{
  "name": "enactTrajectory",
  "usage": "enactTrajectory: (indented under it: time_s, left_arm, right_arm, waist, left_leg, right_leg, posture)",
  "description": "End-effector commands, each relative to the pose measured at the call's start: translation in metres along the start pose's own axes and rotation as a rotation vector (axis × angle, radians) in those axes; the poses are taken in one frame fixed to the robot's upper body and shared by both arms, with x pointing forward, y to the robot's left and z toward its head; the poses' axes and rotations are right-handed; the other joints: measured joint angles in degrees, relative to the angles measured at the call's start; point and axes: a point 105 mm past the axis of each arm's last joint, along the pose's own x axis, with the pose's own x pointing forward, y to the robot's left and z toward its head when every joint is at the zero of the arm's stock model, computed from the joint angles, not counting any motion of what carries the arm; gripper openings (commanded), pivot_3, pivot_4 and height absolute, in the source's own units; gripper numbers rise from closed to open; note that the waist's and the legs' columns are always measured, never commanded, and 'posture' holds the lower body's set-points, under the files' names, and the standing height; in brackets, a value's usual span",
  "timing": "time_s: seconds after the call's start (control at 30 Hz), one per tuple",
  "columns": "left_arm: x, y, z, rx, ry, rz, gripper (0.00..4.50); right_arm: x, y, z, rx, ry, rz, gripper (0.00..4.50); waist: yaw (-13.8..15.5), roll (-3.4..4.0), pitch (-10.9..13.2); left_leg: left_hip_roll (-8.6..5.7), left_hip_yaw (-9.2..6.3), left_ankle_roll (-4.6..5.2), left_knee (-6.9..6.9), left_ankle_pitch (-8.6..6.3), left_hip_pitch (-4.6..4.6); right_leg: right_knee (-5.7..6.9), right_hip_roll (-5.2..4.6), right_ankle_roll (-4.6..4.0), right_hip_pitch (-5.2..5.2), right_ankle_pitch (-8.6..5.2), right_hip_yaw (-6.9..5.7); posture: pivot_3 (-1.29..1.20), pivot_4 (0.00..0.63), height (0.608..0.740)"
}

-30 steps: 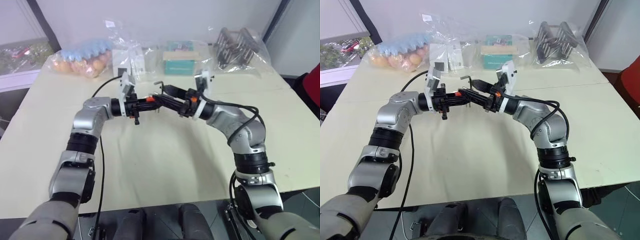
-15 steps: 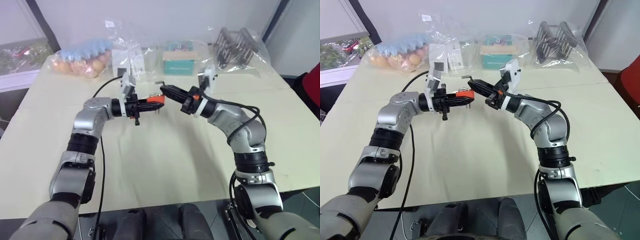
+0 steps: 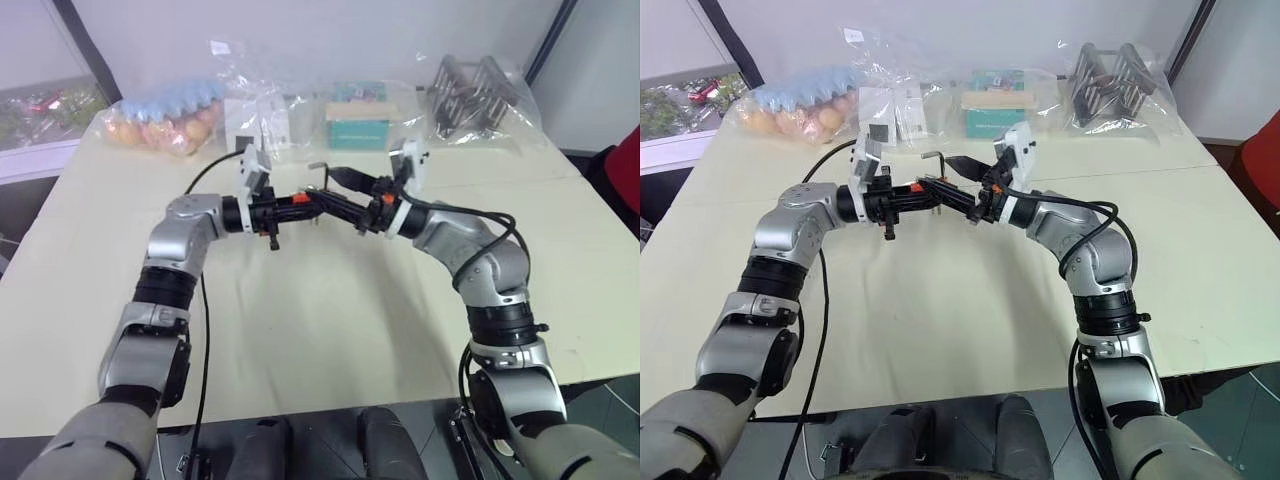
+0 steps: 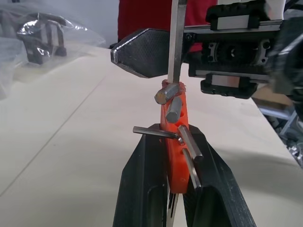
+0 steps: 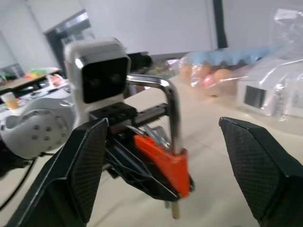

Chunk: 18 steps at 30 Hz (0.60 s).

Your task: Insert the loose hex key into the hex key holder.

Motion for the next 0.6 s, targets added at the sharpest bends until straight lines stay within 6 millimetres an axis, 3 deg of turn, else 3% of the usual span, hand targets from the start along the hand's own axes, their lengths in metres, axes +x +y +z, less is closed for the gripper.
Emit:
enactTrajectory:
  time_s: [0.03,0.1,0.23,0.4,0.5,0.6]
  left_arm:
    - [-0.001,0.001,0.015,0.082,-0.002,-0.006,0.0]
    - [-0.001,-0.003,0.008,0.098,0.026,-0.022,0.0]
    - [0.002,0.002,0.021,0.015,-0.088,0.029,0.0]
    - [0.001,0.001,0.014,-0.016,-0.087,0.034,0.0]
    - [0.003,-0.002,0.011,-0.014,-0.081,0.027,0.0]
    - [0.005,-0.003,0.009,-0.013,-0.075,0.021,0.0]
  right_arm:
    - [-0.001,-0.008,0.023,-0.055,-0.073,-0.046,4.05]
    - [-0.001,-0.008,0.024,-0.056,-0.079,-0.046,4.05]
    - [-0.001,-0.002,0.028,-0.05,-0.093,-0.016,4.05]
    - [0.0,0.005,0.032,-0.049,-0.104,0.008,4.05]
    - [-0.001,0.008,0.031,-0.048,-0.103,0.016,3.13]
    - [-0.001,0.009,0.031,-0.046,-0.107,0.012,1.65]
  waist:
    - [-0.03,0.0,0.0]
    - [-0.02,0.0,0.0]
    - [0.05,0.0,0.0]
    - [-0.08,0.0,0.0]
    - [-0.08,0.0,0.0]
    - [0.02,0.0,0.0]
  left_leg:
    - [0.0,0.0,0.0,0.0,0.0,0.0]
    - [0.0,0.0,-0.01,-0.01,0.0,0.0]
    - [0.0,0.01,0.0,0.0,0.0,0.0]
    - [0.0,-0.01,0.0,0.0,0.0,-0.01]
    - [0.0,-0.02,0.0,0.01,0.0,-0.01]
    - [0.0,-0.03,0.0,0.01,0.0,-0.02]
  right_leg:
    - [0.0,0.0,0.0,0.0,0.0,0.0]
    - [0.0,0.0,0.0,0.0,0.0,0.0]
    - [0.0,0.0,0.0,0.0,0.0,0.0]
    - [0.0,0.0,0.0,0.0,0.0,0.0]
    - [0.0,0.0,0.0,0.0,0.0,0.0]
    - [0.0,0.0,0.0,0.0,0.0,0.0]
  posture:
    - [0.0,0.15,0.74]
    - [0.0,0.15,0.74]
    - [0.0,0.15,0.74]
    - [0.0,0.15,0.74]
    - [0.0,0.15,0.74]
    - [0.0,0.15,0.74]
